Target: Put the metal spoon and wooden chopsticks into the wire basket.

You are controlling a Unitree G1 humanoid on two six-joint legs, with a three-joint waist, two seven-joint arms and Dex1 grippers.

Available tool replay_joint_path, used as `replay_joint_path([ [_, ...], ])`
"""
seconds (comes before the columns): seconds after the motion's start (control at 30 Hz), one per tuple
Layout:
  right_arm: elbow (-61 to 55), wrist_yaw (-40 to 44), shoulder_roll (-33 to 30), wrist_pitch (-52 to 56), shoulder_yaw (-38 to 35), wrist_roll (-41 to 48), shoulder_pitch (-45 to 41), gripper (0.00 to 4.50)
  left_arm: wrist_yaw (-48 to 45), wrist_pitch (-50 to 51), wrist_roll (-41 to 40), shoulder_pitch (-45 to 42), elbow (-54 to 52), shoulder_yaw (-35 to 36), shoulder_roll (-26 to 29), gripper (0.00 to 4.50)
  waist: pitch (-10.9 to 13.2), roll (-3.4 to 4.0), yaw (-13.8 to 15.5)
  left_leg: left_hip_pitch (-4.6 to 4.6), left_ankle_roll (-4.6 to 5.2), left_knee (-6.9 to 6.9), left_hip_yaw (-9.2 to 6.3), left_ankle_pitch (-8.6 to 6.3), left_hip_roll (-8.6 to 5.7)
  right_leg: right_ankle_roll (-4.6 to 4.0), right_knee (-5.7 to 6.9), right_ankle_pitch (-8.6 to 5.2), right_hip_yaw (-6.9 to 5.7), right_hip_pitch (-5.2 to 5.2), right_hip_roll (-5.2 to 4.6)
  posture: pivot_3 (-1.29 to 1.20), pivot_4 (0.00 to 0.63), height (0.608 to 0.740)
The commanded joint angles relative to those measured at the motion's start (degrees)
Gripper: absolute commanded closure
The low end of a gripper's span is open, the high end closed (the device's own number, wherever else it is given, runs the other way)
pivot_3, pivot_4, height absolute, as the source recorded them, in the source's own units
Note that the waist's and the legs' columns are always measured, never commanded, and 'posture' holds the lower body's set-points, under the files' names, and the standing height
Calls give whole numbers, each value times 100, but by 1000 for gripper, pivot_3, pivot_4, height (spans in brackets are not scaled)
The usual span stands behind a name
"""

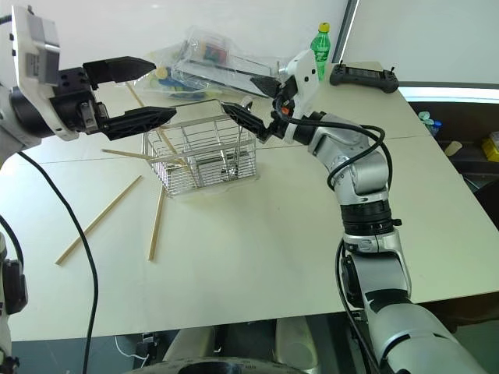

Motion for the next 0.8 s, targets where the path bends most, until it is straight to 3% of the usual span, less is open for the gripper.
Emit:
replay_joint_path([
  [0.03, -158, -13, -186, -48, -257, 53, -191, 100, -26, -140, 53, -173, 20, 61, 55, 0, 0, 0, 0, 0, 0, 0, 0, 0, 0, 0, 0, 0, 0, 0, 0, 0, 150, 738],
  [0.23, -420, 343, -766, 209, -427, 250, -327, 100, -145, -216, 129, -380, 180, -13, 91, 0, 0, 0, 11, -3, 0, 2, 0, 0, 0, 0, -1, 0, -2, 0, 0, 0, 150, 738],
  [0.37, -907, 1053, -1567, 934, -791, 1059, -494, 100, 130, 20, -140, -1251, 821, 291, 7, 0, 1, -1, 37, -23, 1, 7, -4, 0, -1, 2, -4, 1, -8, -12, 0, 0, 150, 738],
  [0.6, -1469, 1652, -2357, 1526, -1159, 1840, -197, 100, 471, -4, -20, -2332, 2086, 671, 199, 0, -1, -3, -15, -22, 9, 5, 0, -4, -1, 7, -7, 2, -9, -12, -1, 0, 150, 738],
  [0.8, -2396, 2273, -3131, 1777, -1337, 2225, 1089, 100, -797, -1265, 1347, -1728, 3364, 137, 1675, 0, -2, -1, -19, -23, 9, 0, 9, -5, 2, 7, -4, 2, -3, -21, 4, 0, 150, 738],
])
